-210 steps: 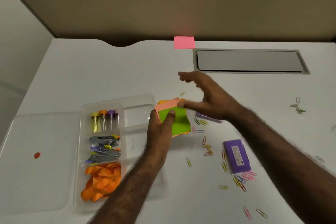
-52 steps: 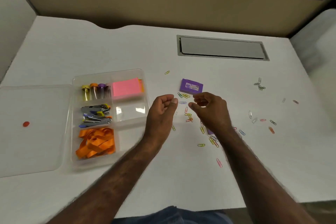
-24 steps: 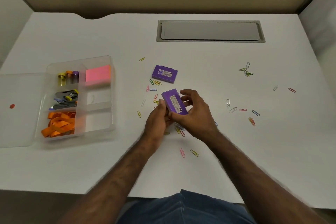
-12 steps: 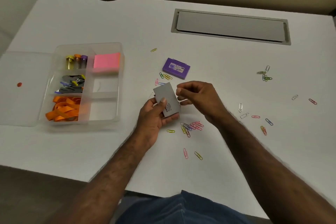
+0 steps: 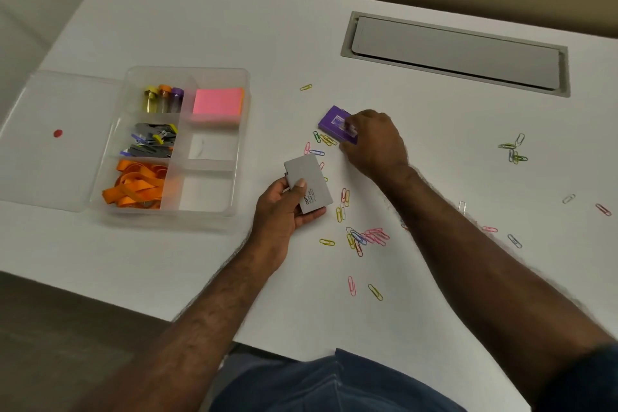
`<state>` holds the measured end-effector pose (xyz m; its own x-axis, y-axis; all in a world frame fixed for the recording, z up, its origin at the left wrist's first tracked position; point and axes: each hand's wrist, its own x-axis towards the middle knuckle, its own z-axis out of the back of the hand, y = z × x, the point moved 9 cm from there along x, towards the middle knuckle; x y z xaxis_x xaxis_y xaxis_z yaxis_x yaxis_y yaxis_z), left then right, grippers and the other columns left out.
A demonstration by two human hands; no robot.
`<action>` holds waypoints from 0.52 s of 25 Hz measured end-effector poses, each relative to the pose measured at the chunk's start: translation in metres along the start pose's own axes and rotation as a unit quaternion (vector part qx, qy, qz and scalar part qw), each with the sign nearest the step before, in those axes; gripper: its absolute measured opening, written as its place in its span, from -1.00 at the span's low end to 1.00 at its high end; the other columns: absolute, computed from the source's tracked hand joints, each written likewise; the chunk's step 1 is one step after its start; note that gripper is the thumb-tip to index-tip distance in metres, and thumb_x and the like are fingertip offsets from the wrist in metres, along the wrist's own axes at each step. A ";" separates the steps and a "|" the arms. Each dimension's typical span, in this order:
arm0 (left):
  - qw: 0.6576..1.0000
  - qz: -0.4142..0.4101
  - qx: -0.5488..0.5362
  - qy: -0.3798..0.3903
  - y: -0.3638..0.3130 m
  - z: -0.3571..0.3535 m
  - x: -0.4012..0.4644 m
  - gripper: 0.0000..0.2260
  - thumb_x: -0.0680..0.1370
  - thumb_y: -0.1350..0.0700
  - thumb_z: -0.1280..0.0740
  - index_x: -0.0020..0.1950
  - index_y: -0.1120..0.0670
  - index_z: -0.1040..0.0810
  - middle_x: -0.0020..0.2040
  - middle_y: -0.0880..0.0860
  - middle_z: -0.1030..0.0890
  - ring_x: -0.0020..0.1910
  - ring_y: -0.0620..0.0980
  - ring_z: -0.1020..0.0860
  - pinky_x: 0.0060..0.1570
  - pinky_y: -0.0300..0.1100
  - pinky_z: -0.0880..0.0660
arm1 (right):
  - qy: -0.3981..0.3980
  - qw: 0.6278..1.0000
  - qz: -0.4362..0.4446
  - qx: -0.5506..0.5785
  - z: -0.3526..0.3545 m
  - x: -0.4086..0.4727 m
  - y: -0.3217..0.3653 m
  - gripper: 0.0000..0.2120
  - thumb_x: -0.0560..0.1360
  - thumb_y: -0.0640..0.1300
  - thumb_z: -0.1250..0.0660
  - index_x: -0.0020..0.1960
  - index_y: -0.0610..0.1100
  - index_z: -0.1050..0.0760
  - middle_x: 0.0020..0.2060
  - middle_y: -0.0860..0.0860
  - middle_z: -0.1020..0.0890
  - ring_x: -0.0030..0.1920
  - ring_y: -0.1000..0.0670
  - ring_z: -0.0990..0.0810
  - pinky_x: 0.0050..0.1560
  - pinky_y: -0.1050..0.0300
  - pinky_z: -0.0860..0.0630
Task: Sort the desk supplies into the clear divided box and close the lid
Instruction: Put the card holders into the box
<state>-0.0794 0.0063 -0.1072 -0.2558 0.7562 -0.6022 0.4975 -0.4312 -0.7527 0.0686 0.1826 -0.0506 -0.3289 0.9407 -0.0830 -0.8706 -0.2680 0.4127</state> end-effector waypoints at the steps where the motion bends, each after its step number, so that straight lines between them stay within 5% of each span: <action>1: 1.000 0.000 0.002 -0.001 -0.001 0.001 0.000 -0.66 0.63 0.10 -0.39 0.40 0.08 -0.53 0.23 0.20 -0.66 0.19 0.23 -0.67 0.09 0.22 -0.65 | -0.009 1.000 -0.003 -0.001 0.001 -0.004 0.000 -0.38 0.45 0.13 -0.53 0.41 -0.11 -0.49 0.25 -0.09 -0.63 0.20 -0.12 -0.58 0.04 0.07 -0.55; 7: 1.000 0.005 0.008 0.010 -0.009 0.004 -0.002 -0.70 0.62 0.10 -0.40 0.36 0.06 -0.56 0.20 0.17 -0.68 0.19 0.20 -0.67 0.05 0.17 -0.67 | -0.086 0.992 -0.081 0.035 0.026 -0.027 -0.012 -0.72 0.54 0.00 -0.27 0.04 -0.17 -0.64 -0.14 -0.12 -0.71 -0.25 -0.09 -0.58 -0.39 0.24 -0.27; 10: 1.000 0.006 0.013 0.021 -0.012 0.004 -0.001 -0.70 0.64 0.11 -0.37 0.38 0.07 -0.54 0.21 0.18 -0.66 0.20 0.22 -0.66 0.04 0.16 -0.67 | -0.069 0.969 -0.162 0.173 0.027 -0.048 -0.031 -0.70 0.60 -0.08 -0.21 0.16 -0.20 -0.63 0.05 -0.15 -0.71 -0.07 -0.14 -0.67 -0.22 0.03 -0.62; 13: 1.000 -0.003 0.020 0.017 -0.016 0.004 -0.003 -0.72 0.65 0.11 -0.35 0.36 0.06 -0.54 0.22 0.19 -0.65 0.21 0.23 -0.66 0.02 0.13 -0.67 | -0.041 0.896 -0.229 0.379 0.015 -0.078 -0.037 -0.71 0.61 -0.16 -0.18 0.16 -0.22 -0.63 0.05 -0.17 -0.70 -0.03 -0.16 -0.73 -0.14 -0.06 -0.72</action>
<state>-0.0895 0.0084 -0.0945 -0.2287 0.7749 -0.5893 0.4626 -0.4461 -0.7662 0.1318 0.1224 -0.0455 0.0542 0.9367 -0.3459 -0.3976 0.3380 0.8530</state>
